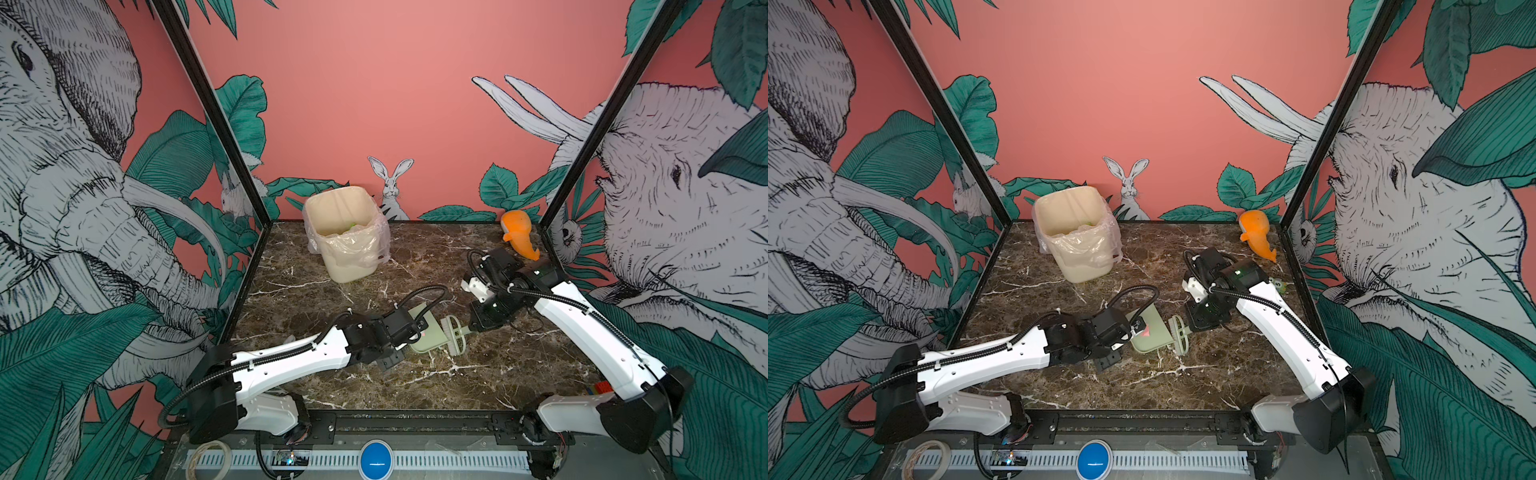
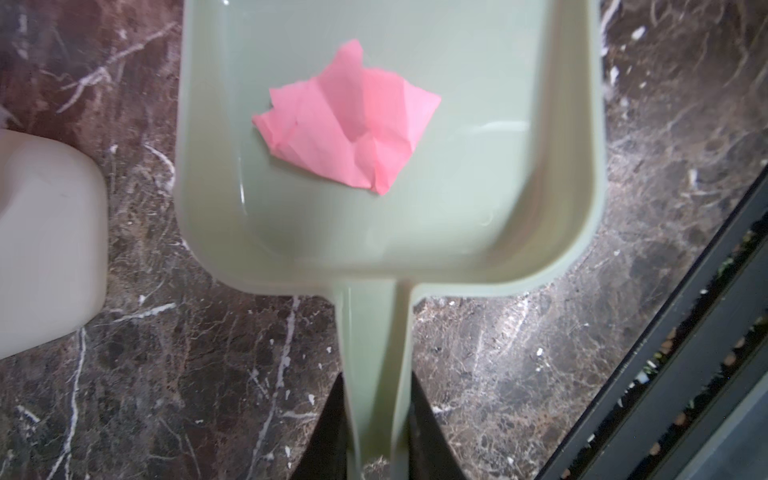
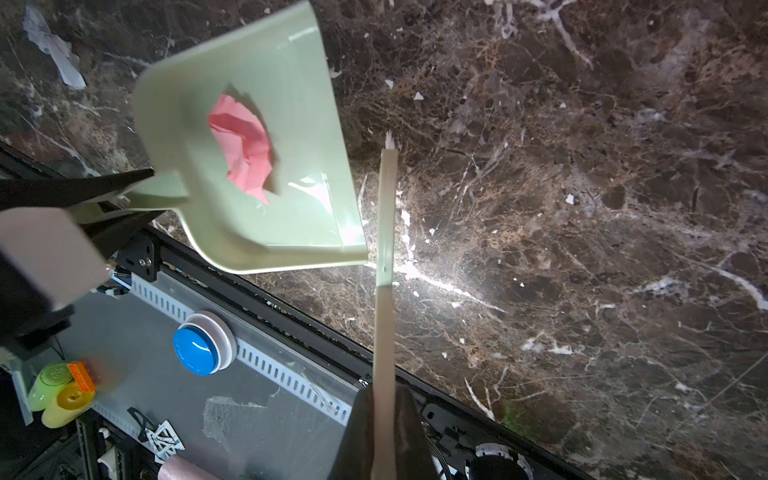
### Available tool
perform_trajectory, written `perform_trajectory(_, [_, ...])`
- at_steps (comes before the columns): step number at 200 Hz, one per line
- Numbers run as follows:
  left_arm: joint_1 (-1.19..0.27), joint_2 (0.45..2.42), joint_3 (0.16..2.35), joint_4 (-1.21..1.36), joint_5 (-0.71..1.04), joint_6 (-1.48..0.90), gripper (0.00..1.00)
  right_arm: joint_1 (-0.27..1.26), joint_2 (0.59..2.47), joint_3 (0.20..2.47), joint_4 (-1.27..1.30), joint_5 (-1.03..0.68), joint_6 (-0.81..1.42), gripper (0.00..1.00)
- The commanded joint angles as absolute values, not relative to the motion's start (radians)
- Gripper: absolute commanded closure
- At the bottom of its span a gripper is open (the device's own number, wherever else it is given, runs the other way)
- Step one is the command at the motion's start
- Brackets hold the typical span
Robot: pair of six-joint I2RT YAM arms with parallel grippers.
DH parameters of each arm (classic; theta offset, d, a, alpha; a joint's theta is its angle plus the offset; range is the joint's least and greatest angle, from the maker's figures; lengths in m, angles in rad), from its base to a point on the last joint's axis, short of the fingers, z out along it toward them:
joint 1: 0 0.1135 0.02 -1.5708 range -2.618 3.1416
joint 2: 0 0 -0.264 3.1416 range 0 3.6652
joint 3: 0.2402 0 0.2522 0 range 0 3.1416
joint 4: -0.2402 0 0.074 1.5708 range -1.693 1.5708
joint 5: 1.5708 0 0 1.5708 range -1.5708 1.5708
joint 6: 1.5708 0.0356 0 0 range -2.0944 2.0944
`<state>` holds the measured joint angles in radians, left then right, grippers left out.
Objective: Sweep away the paper scraps from the table
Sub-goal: 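Carry the dustpan with the pink scrap up to the bin, left gripper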
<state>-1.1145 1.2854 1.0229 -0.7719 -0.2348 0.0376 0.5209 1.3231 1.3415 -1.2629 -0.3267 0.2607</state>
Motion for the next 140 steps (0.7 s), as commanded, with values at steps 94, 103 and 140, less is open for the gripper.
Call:
perform_trajectory(94, [-0.893, 1.16, 1.311, -1.115, -0.275, 0.051, 0.97, 0.466, 1.273, 1.319, -1.201, -0.406, 0.267, 1.0])
perform_trajectory(103, [-0.866, 1.159, 1.336, -1.137, -0.272, 0.054, 0.96, 0.461, 1.266, 1.29, -1.2, -0.408, 0.267, 1.0])
perform_trajectory(140, [-0.76, 1.16, 1.445, -1.207, -0.27, 0.075, 0.95, 0.423, 1.228, 1.249, -1.2, -0.425, 0.261, 1.0])
